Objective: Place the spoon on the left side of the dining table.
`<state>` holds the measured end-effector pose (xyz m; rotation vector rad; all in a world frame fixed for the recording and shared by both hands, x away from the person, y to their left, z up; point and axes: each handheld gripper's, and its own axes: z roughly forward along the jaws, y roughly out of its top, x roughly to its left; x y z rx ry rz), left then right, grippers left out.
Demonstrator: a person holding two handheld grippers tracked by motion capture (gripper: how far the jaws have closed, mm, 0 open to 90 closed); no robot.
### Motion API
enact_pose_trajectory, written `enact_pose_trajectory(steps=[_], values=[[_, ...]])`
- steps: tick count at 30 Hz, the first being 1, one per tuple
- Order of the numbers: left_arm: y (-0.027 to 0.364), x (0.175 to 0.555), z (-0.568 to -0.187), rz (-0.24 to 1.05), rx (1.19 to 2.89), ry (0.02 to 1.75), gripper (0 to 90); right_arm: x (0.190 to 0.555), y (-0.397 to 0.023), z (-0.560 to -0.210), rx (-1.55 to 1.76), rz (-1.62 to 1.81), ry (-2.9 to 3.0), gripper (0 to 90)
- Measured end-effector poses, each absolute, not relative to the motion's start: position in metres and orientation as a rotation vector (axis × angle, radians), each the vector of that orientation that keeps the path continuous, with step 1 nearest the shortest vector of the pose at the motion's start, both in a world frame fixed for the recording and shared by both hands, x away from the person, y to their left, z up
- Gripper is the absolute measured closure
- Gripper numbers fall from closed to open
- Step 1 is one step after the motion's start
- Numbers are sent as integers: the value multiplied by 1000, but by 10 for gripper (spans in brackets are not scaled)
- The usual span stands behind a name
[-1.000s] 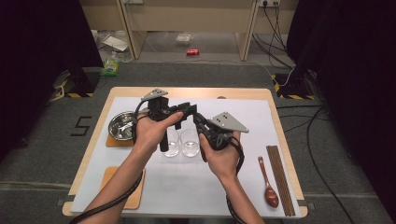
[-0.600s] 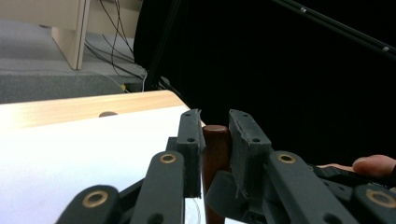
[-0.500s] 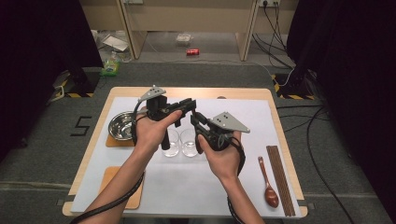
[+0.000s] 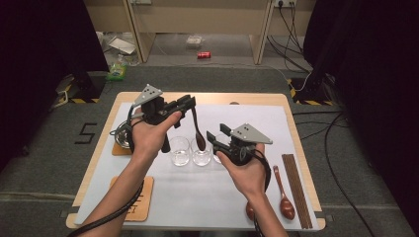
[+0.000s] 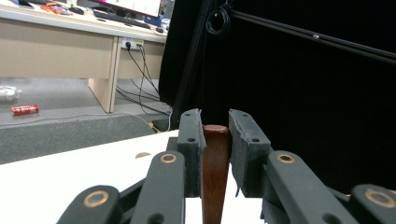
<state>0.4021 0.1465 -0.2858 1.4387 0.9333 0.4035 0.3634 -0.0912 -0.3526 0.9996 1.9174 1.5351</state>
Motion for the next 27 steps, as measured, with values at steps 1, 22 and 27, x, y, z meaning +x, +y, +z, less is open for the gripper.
enact_pose_trajectory(steps=[1, 22, 27], values=[[148, 402, -285, 405, 1440, 931, 747, 363, -91, -353, 1000, 1535, 1917, 462], [187, 401, -283, 495, 1409, 974, 747, 360, -123, -363, 982, 1438, 1837, 516], [197, 402, -283, 520, 1403, 990, 748, 360, -131, -367, 1002, 1425, 1829, 518]])
